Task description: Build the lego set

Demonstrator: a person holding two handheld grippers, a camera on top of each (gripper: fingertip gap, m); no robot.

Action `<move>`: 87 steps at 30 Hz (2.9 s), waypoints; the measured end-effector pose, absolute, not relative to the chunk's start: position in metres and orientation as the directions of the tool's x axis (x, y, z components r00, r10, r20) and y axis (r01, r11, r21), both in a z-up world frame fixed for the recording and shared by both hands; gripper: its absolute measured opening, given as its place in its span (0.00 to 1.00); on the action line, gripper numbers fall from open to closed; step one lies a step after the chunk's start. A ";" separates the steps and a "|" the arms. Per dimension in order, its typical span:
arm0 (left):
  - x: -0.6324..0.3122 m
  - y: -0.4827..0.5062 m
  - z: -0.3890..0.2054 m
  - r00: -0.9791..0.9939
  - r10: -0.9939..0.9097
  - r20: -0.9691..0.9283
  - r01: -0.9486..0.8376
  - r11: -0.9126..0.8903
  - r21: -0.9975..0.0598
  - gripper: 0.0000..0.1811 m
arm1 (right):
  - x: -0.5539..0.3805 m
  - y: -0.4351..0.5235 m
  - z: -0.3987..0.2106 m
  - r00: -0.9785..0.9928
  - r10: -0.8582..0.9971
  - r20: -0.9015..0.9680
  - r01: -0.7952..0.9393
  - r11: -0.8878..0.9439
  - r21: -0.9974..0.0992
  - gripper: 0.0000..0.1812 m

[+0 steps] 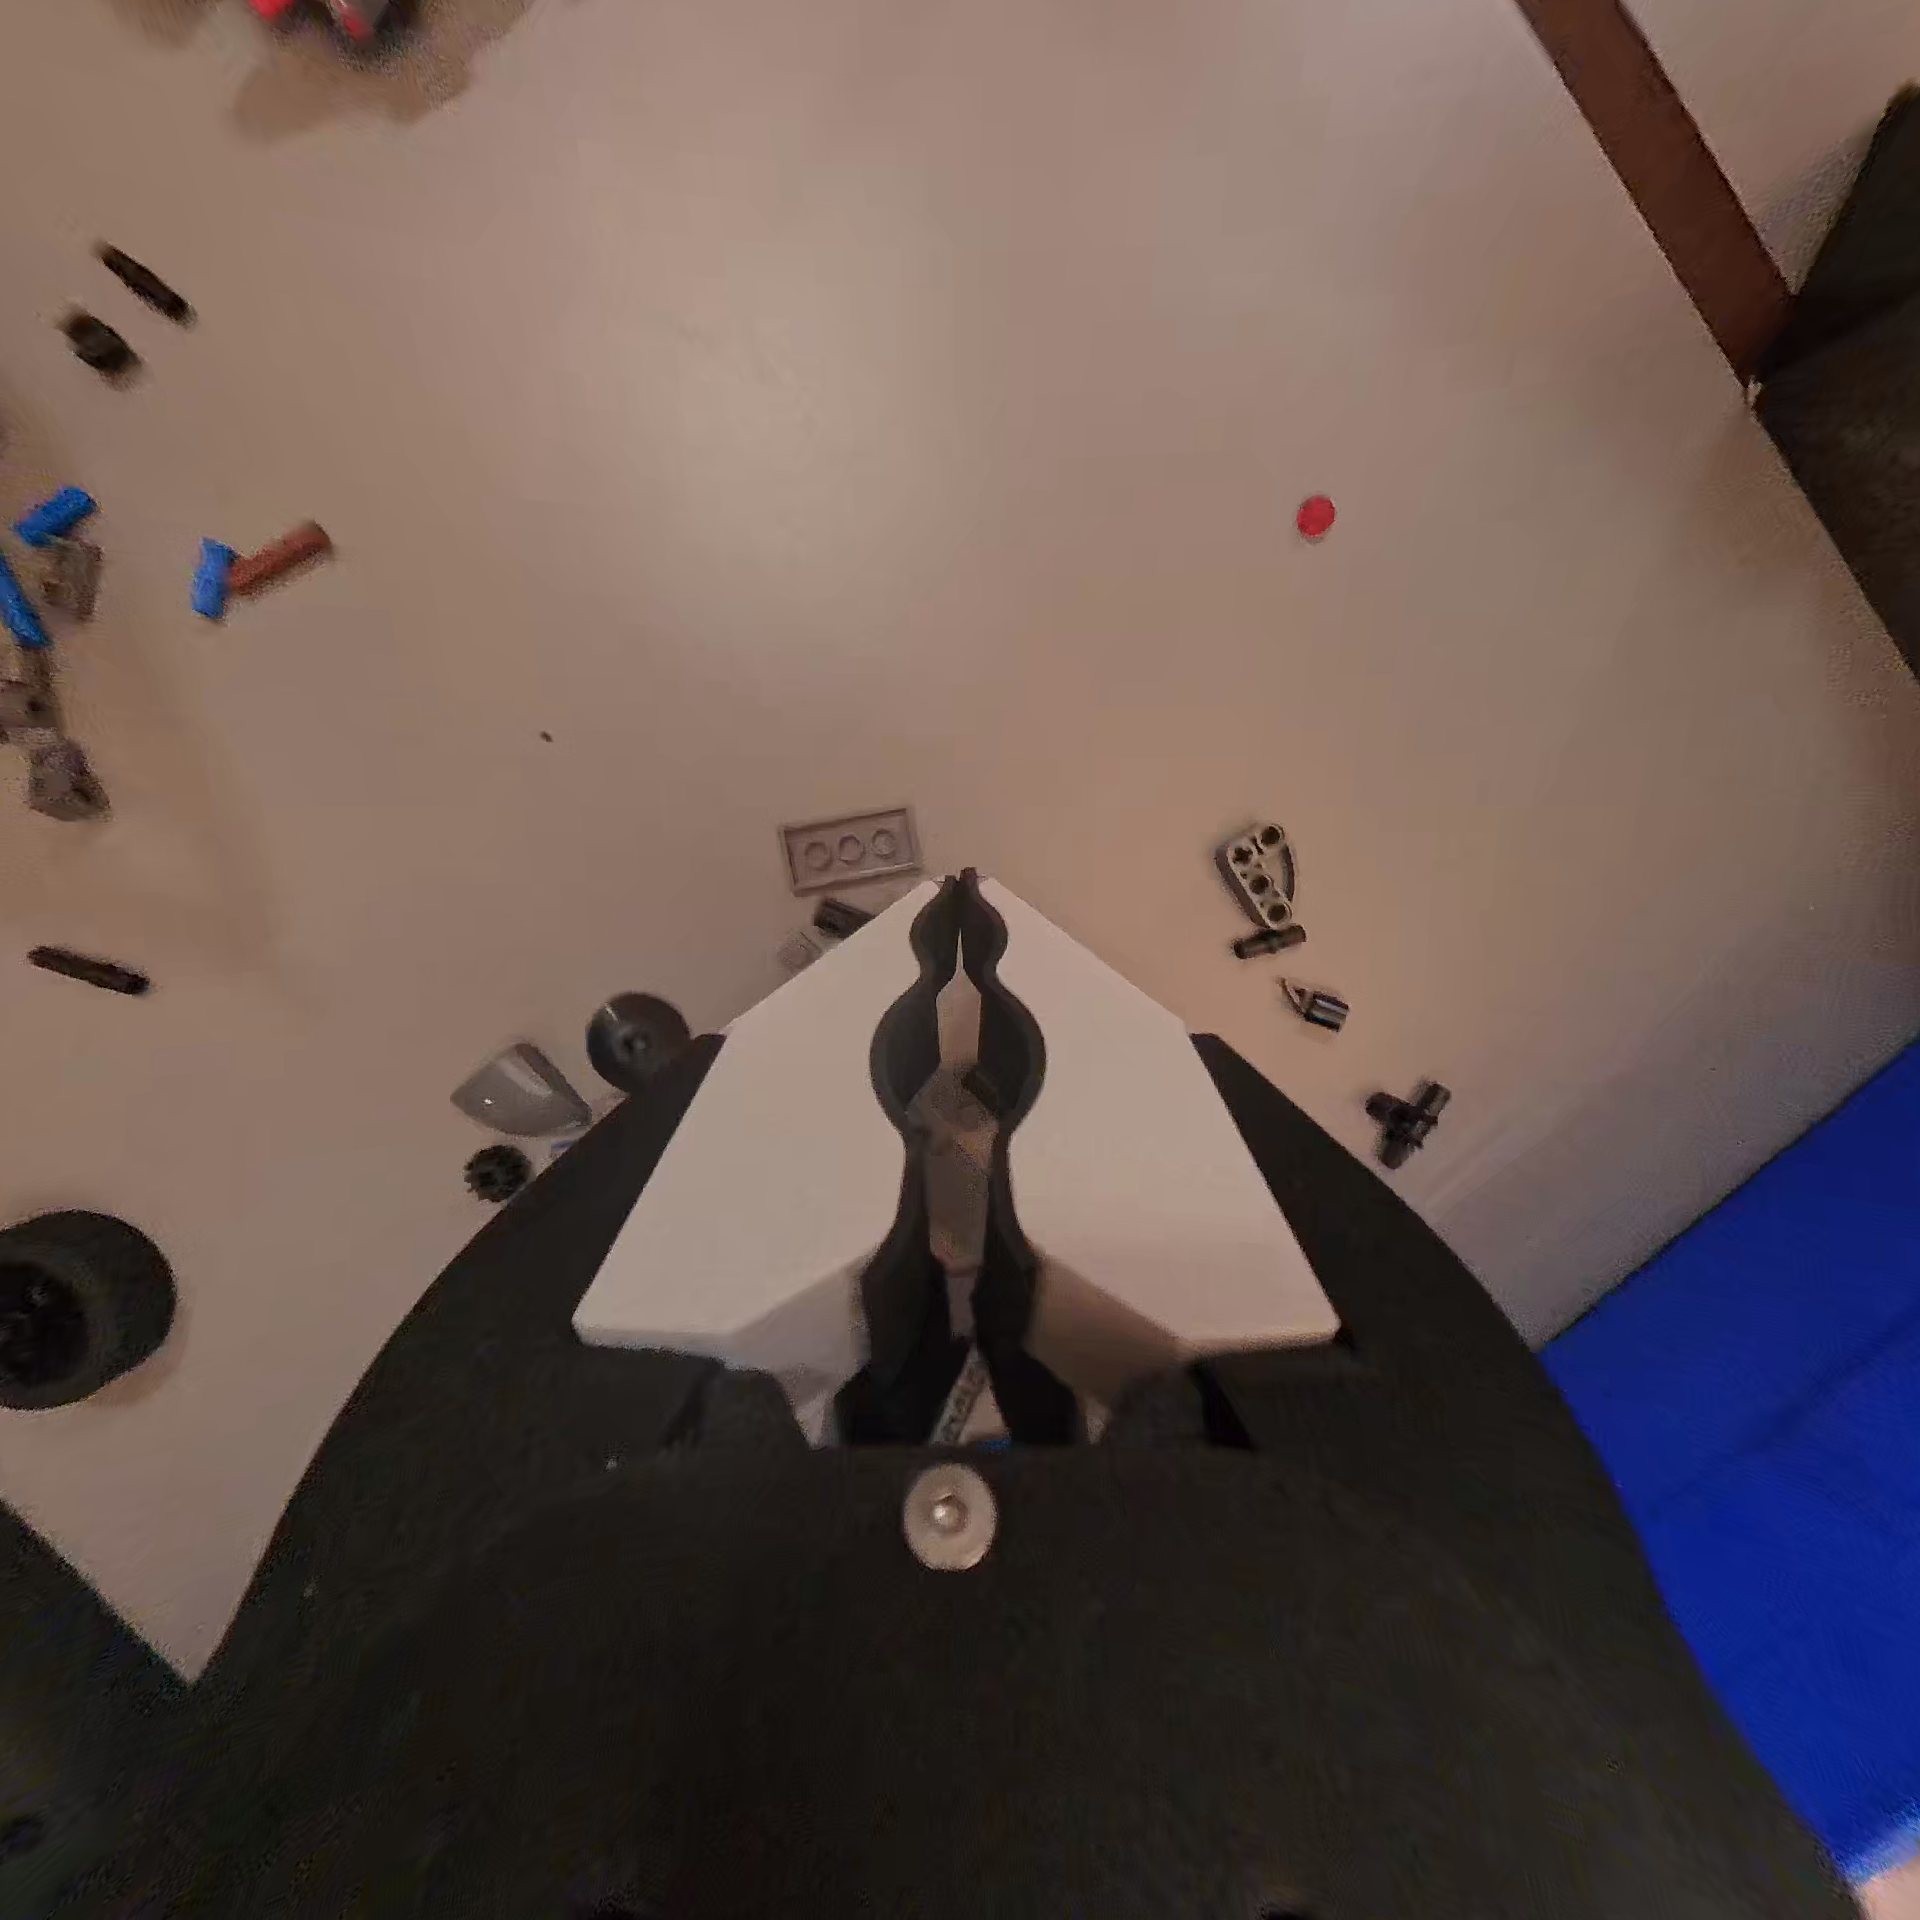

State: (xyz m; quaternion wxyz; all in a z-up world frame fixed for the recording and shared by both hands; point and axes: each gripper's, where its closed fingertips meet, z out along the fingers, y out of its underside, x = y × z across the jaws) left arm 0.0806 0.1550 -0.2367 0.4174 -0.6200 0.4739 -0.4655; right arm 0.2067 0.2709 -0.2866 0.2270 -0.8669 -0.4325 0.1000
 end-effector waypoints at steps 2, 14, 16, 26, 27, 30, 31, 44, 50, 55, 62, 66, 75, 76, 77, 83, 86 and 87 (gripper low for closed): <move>0.081 0.156 -0.238 0.119 -0.976 0.183 -0.203 -0.204 -0.958 0.01 | 0.198 0.265 -0.288 0.566 0.824 0.018 0.724 -0.487 -0.488 0.00; 0.081 0.155 -0.238 0.121 -0.978 0.173 -0.208 -0.195 -0.958 0.01 | 0.171 0.251 -0.325 0.422 0.901 0.096 0.854 -0.360 -0.375 0.19; 0.081 0.154 -0.239 0.118 -0.978 0.173 -0.211 -0.195 -0.958 0.01 | 0.170 0.251 -0.325 0.420 0.903 0.086 0.851 -0.360 -0.382 0.16; 0.082 0.153 -0.240 0.115 -0.978 0.172 -0.216 -0.194 -0.957 0.01 | 0.177 0.247 -0.326 0.428 0.902 0.059 0.847 -0.378 -0.373 0.08; 0.082 0.153 -0.240 0.113 -0.978 0.176 -0.213 -0.197 -0.957 0.01 | 0.177 0.245 -0.326 0.431 0.901 0.046 0.844 -0.385 -0.375 0.08; 0.083 0.152 -0.239 0.106 -0.978 0.178 -0.210 -0.197 -0.958 0.01 | 0.176 0.242 -0.326 0.418 0.908 0.027 0.846 -0.378 -0.376 0.00; 0.083 0.152 -0.239 0.107 -0.979 0.175 -0.211 -0.194 -0.958 0.01 | 0.177 0.241 -0.326 0.414 0.910 0.026 0.849 -0.376 -0.372 0.00; 0.083 0.153 -0.240 0.111 -0.979 0.171 -0.218 -0.192 -0.957 0.01 | 0.187 0.252 -0.328 0.582 0.813 -0.016 0.759 -0.550 -0.349 0.22; 0.083 0.153 -0.242 0.113 -0.978 0.174 -0.223 -0.195 -0.955 0.01 | 0.179 0.253 -0.328 0.570 0.821 -0.003 0.767 -0.533 -0.358 0.17; 0.083 0.153 -0.242 0.114 -0.979 0.170 -0.223 -0.192 -0.956 0.01 | 0.173 0.246 -0.327 0.515 0.857 -0.001 0.800 -0.481 -0.359 0.17; 0.082 0.155 -0.242 0.120 -0.978 0.171 -0.221 -0.195 -0.956 0.01 | 0.152 0.229 -0.304 0.429 0.892 -0.140 0.763 -0.441 -0.473 0.17; 0.079 0.160 -0.246 0.147 -0.970 0.193 -0.247 -0.225 -0.943 0.01 | 0.138 0.213 -0.274 0.331 0.917 -0.221 0.708 -0.396 -0.585 0.17; 0.080 0.118 -0.320 0.077 -0.961 0.265 -0.685 -0.244 -0.686 0.02 | 0.114 0.169 -0.268 0.101 0.957 -0.273 0.745 -0.255 -0.616 0.17; 0.080 0.120 -0.321 0.092 -0.960 0.264 -0.688 -0.253 -0.680 0.01 | 0.113 0.166 -0.269 0.090 0.956 -0.280 0.748 -0.250 -0.615 0.17; 0.079 0.124 -0.323 0.105 -0.964 0.246 -0.696 -0.248 -0.674 0.01 | 0.111 0.163 -0.269 0.078 0.954 -0.289 0.750 -0.247 -0.614 0.17; 0.078 0.136 -0.317 0.146 -0.960 0.240 -0.645 -0.276 -0.713 0.13 | 0.103 0.153 -0.262 0.025 0.936 -0.352 0.714 -0.263 -0.649 0.17; 0.075 0.158 -0.306 0.216 -0.975 0.044 -0.648 -0.177 -0.741 0.27 | 0.100 0.148 -0.258 0.004 0.919 -0.393 0.697 -0.285 -0.659 0.17; 0.075 0.165 -0.295 0.223 -0.972 -0.070 -0.639 -0.092 -0.763 0.27 | 0.099 0.147 -0.258 -0.001 0.912 -0.410 0.694 -0.295 -0.657 0.17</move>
